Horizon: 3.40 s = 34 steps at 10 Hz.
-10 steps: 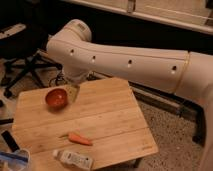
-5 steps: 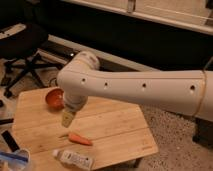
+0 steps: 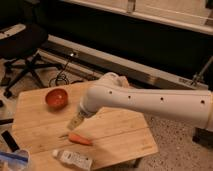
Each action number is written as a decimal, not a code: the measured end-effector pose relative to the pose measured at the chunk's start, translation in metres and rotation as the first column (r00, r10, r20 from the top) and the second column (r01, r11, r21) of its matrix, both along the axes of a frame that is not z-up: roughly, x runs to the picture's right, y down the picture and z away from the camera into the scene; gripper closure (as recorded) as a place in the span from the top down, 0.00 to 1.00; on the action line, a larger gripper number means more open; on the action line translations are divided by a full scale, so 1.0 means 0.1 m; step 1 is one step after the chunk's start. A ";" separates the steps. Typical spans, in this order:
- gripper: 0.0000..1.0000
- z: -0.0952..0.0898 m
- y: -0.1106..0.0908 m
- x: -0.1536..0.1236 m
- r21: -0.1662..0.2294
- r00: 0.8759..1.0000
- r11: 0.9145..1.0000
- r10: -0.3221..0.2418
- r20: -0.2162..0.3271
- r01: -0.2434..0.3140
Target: Stand the bottle upright
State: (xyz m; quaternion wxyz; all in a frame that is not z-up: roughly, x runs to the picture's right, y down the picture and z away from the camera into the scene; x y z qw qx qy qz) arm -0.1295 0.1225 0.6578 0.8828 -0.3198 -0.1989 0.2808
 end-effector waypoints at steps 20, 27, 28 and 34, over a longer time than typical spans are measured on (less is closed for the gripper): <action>0.80 -0.32 1.02 -0.01 -0.003 0.851 0.851 -0.525 -0.014 0.525; 0.80 -0.42 0.97 -0.62 -0.005 0.651 0.658 -0.747 -0.133 0.753; 0.80 -0.41 1.03 -0.63 -0.013 0.632 0.640 -0.761 -0.151 0.768; 0.80 -0.35 1.28 -0.95 -0.055 0.507 0.533 -0.827 -0.243 0.844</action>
